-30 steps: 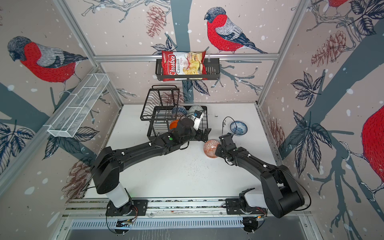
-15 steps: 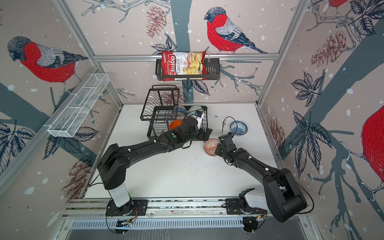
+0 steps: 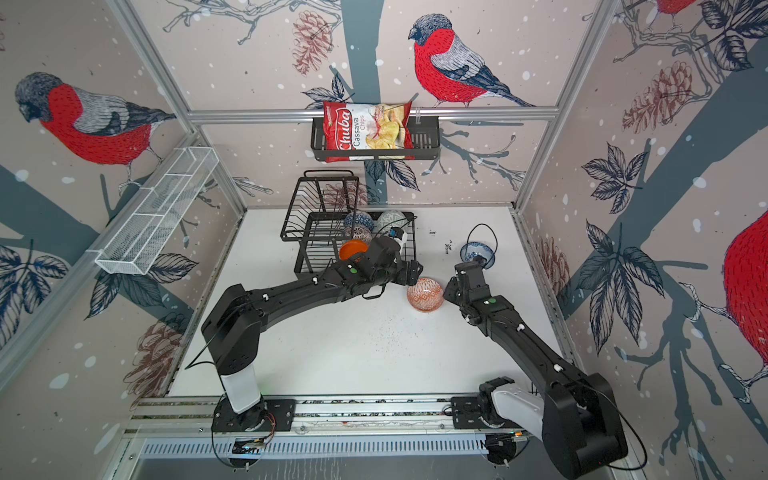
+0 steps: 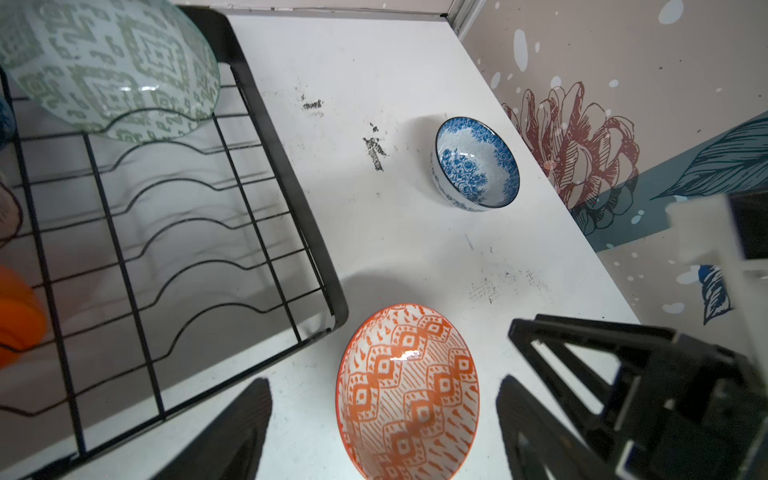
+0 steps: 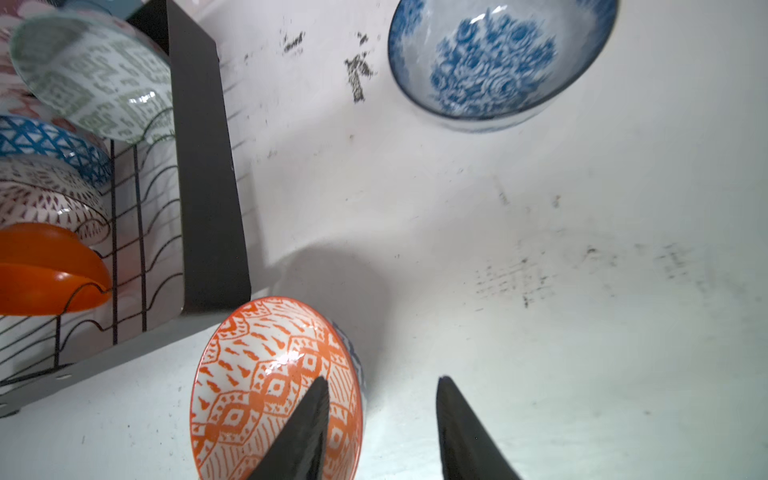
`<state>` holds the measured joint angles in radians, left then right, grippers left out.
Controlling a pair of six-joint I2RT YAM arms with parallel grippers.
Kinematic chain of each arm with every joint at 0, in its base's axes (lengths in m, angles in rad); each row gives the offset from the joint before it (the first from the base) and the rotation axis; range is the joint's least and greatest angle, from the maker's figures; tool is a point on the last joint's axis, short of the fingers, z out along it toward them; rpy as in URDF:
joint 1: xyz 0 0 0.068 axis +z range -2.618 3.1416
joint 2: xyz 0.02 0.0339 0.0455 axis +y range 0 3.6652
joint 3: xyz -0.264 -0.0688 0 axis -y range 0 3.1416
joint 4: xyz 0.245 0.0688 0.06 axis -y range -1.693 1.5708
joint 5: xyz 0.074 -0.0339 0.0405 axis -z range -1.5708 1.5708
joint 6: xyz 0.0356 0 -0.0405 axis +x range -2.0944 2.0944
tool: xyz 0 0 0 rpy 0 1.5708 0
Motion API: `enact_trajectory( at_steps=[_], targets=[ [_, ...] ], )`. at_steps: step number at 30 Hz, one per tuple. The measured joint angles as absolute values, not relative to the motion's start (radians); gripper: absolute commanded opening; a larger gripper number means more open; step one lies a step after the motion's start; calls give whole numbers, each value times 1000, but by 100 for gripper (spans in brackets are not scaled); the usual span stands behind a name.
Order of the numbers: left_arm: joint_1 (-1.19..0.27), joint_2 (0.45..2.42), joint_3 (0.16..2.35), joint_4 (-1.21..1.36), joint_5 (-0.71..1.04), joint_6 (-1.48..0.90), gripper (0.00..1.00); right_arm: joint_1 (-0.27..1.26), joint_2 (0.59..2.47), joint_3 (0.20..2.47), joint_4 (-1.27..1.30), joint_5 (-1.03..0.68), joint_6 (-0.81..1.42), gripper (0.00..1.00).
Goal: Load the bowls into the dish rack
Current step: 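Grasp the bowl rim with the left gripper while right gripper releases and withdraws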
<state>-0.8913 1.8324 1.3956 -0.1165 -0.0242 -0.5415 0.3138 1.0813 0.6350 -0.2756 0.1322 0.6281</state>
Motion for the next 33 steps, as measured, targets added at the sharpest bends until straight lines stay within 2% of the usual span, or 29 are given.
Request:
enact_trajectory(
  at_steps=[5, 10, 13, 20, 33],
  targets=[
    [-881, 1842, 1335, -125, 34, -659, 80, 227, 1014, 633, -290, 112, 601, 51],
    [-879, 1882, 1312, -125, 79, -738, 76, 206, 986, 633, -297, 66, 574, 56],
    [-879, 1904, 1294, -124, 92, -775, 71, 197, 956, 624, -297, 54, 566, 66],
    [-879, 1947, 1287, -111, 108, -816, 67, 197, 841, 570, -269, 5, 549, 100],
    [-880, 1984, 1283, -70, 96, -838, 51, 167, 780, 540, -225, -6, 549, 100]
  ],
)
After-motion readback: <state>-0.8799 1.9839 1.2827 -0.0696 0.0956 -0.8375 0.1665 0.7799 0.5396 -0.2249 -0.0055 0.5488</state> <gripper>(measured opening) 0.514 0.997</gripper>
